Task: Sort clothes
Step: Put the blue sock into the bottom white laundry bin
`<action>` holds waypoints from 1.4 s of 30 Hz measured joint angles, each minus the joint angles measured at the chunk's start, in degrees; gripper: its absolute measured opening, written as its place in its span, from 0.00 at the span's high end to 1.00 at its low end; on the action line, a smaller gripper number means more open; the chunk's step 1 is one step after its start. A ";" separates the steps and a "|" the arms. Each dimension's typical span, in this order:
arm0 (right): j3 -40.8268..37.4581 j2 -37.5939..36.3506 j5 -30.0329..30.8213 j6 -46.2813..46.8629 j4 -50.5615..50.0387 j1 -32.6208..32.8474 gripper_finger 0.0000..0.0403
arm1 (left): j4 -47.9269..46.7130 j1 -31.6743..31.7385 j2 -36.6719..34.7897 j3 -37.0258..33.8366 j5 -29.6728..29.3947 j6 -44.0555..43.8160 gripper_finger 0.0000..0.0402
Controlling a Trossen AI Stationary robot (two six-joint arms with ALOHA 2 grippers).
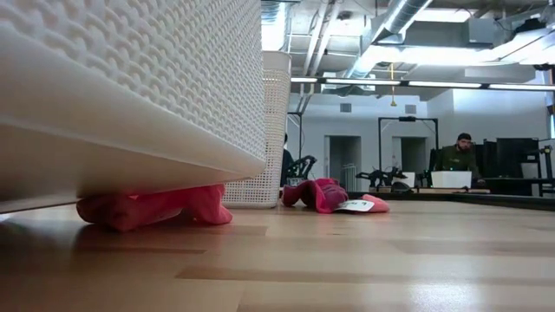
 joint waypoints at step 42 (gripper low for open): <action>-0.07 -1.31 21.73 20.75 -28.16 -0.81 0.57 | -34.43 -10.29 0.05 6.84 2.49 -27.41 1.00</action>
